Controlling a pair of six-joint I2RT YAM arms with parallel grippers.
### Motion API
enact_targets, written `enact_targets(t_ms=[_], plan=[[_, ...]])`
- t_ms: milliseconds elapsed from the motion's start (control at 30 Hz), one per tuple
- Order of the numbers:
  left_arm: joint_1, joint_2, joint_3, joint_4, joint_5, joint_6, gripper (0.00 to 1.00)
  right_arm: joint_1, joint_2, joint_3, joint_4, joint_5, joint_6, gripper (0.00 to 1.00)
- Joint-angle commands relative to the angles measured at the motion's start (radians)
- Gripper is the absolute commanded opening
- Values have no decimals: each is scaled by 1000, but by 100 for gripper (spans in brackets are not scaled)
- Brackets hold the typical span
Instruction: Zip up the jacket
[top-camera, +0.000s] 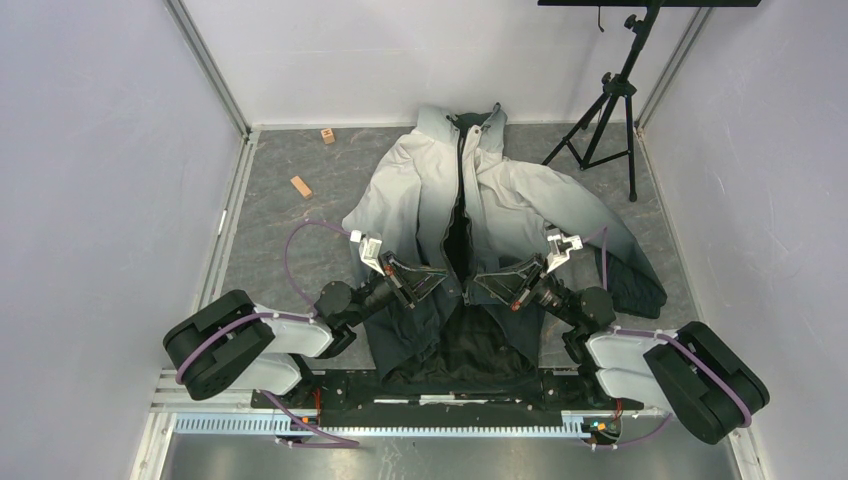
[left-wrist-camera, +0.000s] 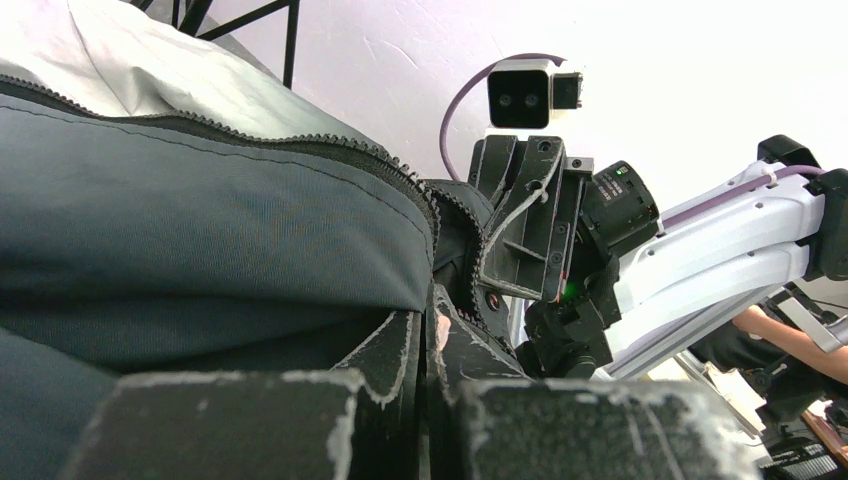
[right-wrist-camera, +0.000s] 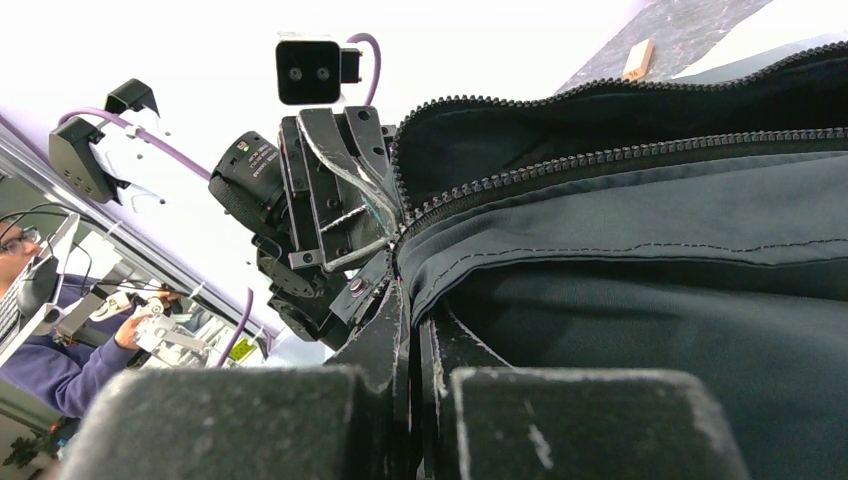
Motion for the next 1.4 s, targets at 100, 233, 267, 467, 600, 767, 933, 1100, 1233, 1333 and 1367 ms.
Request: enact_targets(t_ms=[100,233,267,467,600,767,933,1100,1233,1333,1367], plan=[[0,-2,7,95,1,-19,2,4,-17,-215,461,18,1,0],[0,-3,7,94,7,-20,2,4,-27,-216,446,22,-4,0],[0,-2,6,95,6,-20,2,4,-26,-214,448,21,-3,0],[0,-3,7,95,3,-20,2,3,-18,-213,464,16,3,0],[1,-6,8,95,-7,-20,2,4,-11,-219,478,10,6,0],[0,0,14,97,-4,-20,2,4,-8,-212,478,-7,8,0],[0,13,4,116,-14,-24,2,4,-15,-210,478,-8,8,0],[1,7,6,116,-11,-21,2,4,-3,-211,481,-7,9,0],[1,7,4,117,-3,-21,2,5,-16,-213,478,-3,9,0],[0,9,2,116,1,-21,2,4,-20,-212,480,4,13,0],[0,8,2,117,1,-21,2,4,-23,-214,480,8,15,0]])
